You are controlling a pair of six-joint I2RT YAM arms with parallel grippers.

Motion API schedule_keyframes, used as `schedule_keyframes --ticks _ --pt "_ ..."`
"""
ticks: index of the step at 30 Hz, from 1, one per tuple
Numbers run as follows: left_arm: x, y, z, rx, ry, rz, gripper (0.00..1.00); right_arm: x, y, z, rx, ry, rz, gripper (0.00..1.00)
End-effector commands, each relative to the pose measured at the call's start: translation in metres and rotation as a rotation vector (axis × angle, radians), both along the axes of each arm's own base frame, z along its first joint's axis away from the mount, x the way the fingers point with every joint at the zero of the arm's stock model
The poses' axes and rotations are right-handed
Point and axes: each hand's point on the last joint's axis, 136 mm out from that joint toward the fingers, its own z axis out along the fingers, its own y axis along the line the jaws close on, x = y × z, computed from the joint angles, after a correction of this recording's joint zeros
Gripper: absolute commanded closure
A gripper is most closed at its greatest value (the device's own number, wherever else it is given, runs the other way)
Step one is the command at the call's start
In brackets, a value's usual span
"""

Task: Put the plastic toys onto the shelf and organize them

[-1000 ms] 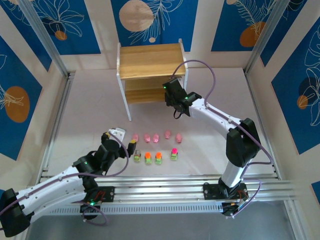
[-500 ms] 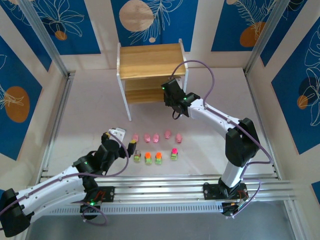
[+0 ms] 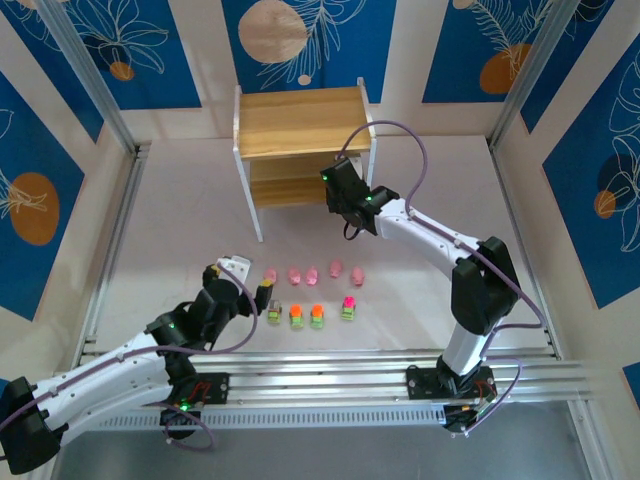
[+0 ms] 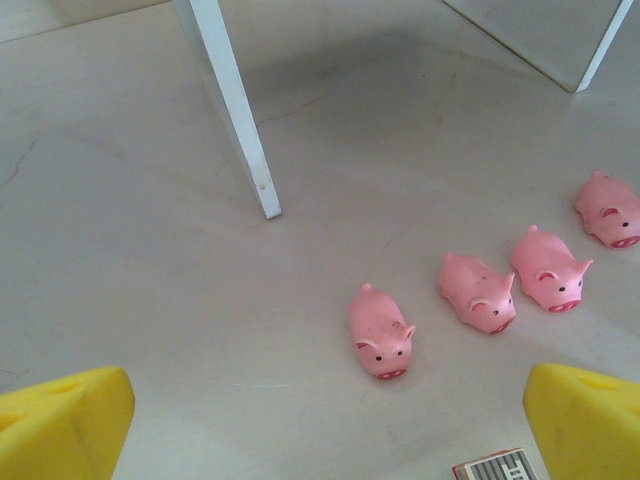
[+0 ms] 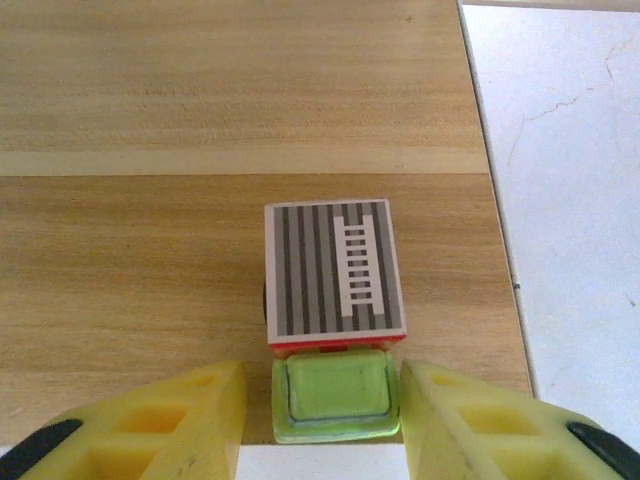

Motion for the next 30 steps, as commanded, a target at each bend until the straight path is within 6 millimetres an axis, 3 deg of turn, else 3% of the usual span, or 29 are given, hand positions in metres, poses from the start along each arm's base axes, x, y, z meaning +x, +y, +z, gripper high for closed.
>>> schedule_keyframes --ticks 1,16,22,30 --pt "0.001 -0.001 0.003 -0.009 -0.013 -0.009 0.00 -0.009 -0.004 0.025 0.030 -0.047 -0.020 0.56" --pt "0.001 -0.001 0.004 -0.009 -0.014 -0.007 0.00 -0.048 -0.009 0.020 0.054 -0.018 -0.023 0.55" --pt "-0.001 0.002 0.007 -0.027 -0.030 -0.006 0.00 -0.078 -0.008 0.015 0.069 0.001 -0.015 0.55" --pt "-0.008 -0.019 0.002 -0.026 0.009 -0.126 0.00 -0.129 -0.011 -0.001 0.076 0.053 -0.003 0.55"
